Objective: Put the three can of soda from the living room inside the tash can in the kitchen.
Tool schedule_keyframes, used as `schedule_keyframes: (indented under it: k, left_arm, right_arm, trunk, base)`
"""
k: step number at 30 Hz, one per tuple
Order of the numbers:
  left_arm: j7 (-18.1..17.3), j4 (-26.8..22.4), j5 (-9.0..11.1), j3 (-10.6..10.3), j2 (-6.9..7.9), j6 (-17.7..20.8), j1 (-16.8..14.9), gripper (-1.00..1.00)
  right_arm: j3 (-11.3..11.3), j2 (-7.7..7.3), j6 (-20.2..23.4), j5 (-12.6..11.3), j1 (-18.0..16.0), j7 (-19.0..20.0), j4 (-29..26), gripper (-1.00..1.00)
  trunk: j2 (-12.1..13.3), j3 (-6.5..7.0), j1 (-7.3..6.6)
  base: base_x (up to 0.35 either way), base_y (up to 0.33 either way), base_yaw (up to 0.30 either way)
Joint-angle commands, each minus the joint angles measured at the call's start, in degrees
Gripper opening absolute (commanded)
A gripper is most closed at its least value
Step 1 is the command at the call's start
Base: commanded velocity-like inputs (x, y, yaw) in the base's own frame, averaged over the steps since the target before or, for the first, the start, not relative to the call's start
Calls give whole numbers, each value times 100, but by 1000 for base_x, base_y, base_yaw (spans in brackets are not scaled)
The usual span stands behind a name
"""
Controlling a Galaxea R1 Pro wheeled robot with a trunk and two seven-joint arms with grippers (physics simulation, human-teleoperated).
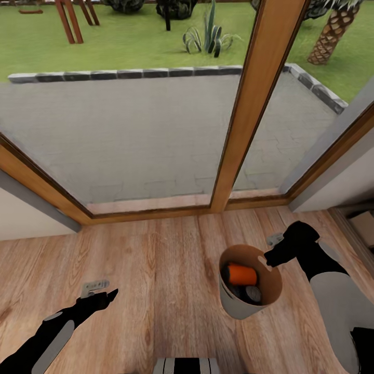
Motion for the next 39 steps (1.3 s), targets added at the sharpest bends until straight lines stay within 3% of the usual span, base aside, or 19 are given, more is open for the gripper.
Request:
schedule_keyframes:
  k: [1,3,7,29,39]
  left_arm:
    - [0,2,0,-45,0,0,0,100]
    - [9,6,0,-224,0,0,0,100]
    - [7,8,0,-320,7,0,0,100]
    - [0,17,0,-346,9,0,0,100]
    - [0,17,0,-354,9,0,0,100]
  right_arm:
    - [2,-6,68,-89,-1,25,2,-100]
    - [5,-11,59,-91,-2,25,3,-100]
    - [12,2,56,-102,-2,19,3,-100]
    - [47,45,55,-77,7,-11,-6,-100]
    - [5,-11,-40,-75,18,-12,-9,-100]
  trunk:
    - [-42,-18,22]
    - [-122,-54,66]
    - [-202,-90,110]
    - [-202,53,110]
    - [-603,-34,329]
  base:
    - [0,0,0]
    - [0,0,0]
    - [0,0,0]
    - [0,0,0]
    - [0,0,0]
